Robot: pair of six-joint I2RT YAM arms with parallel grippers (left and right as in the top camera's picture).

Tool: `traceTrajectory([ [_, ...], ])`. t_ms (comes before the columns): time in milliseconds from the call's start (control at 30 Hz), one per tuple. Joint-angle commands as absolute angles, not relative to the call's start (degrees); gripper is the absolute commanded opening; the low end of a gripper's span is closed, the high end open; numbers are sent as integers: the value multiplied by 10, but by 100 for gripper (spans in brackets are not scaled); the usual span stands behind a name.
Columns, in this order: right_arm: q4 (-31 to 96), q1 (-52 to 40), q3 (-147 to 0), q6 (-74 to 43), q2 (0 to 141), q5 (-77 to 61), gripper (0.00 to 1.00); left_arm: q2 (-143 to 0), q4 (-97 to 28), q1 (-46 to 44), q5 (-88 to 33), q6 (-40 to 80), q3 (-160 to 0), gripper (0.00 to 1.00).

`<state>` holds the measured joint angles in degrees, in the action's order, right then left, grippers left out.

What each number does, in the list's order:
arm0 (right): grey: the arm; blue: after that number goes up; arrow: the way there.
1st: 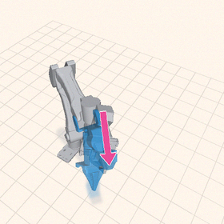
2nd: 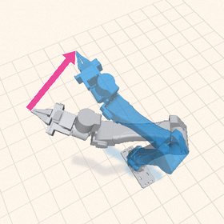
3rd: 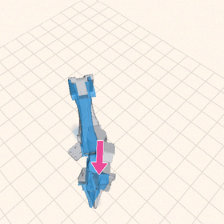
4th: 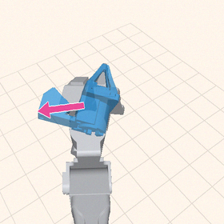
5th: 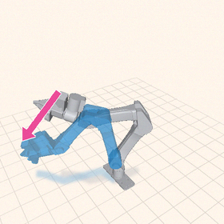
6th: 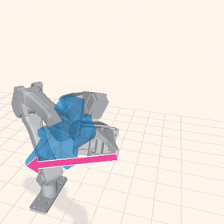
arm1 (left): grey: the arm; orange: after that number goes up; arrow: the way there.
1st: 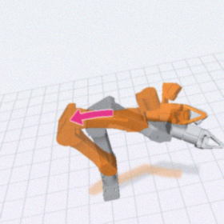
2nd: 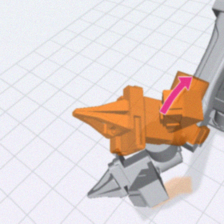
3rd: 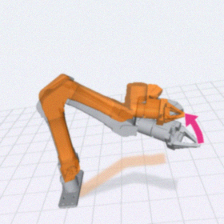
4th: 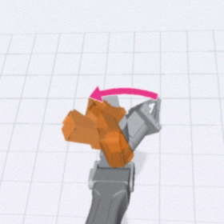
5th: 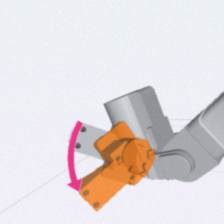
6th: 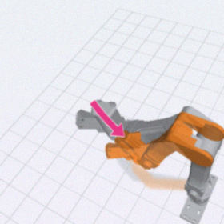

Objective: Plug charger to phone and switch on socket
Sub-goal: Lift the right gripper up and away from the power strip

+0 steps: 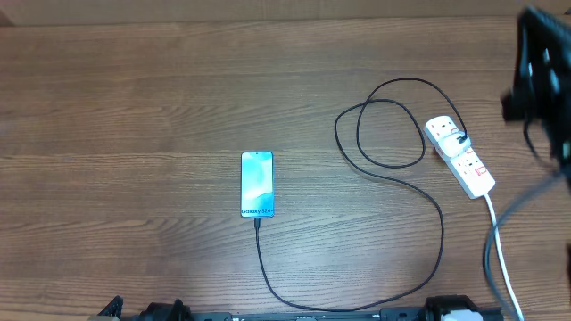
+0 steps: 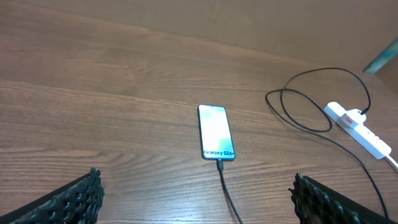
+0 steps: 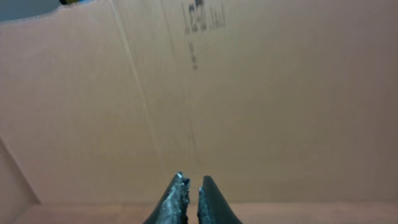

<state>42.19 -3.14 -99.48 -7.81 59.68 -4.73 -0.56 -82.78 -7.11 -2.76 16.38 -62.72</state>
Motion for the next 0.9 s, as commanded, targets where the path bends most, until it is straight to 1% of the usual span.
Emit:
traceTrajectory([
  [0,375,-35,-868,-74,492,-25,11,-3,-828,-53,-32,170,-630,100],
  [133,315,-27,-751,-74,394,-27,16,-3,-828,-39,-32,170,-630,100],
  [233,306,10,-695,-74,304,-27,17,-3,-828,-37,-32,170,-630,100],
  [400,381,91,-686,-87,179,-31,15,-3,-828,-37,-32,170,-630,100],
  [433,417,126,-687,-87,132,-33,15,-3,-828,-37,-32,170,-630,100],
  [500,462,152,-692,-87,91,-53,13,-3,-828,-37,-32,170,-630,100],
  [533,476,149,-695,-87,74,-68,11,-3,-828,-37,-32,170,-630,100],
  [667,471,122,-695,-87,39,-126,12,-3,-828,-37,-32,170,-630,99],
  [733,473,105,-695,-86,28,-130,12,-3,-828,-37,-32,170,-630,100],
  [800,476,65,-695,-56,2,-129,12,-3,-828,-37,-32,170,-630,100],
  [867,490,51,-705,-47,2,-130,14,-3,-828,-37,-32,170,-630,100],
])
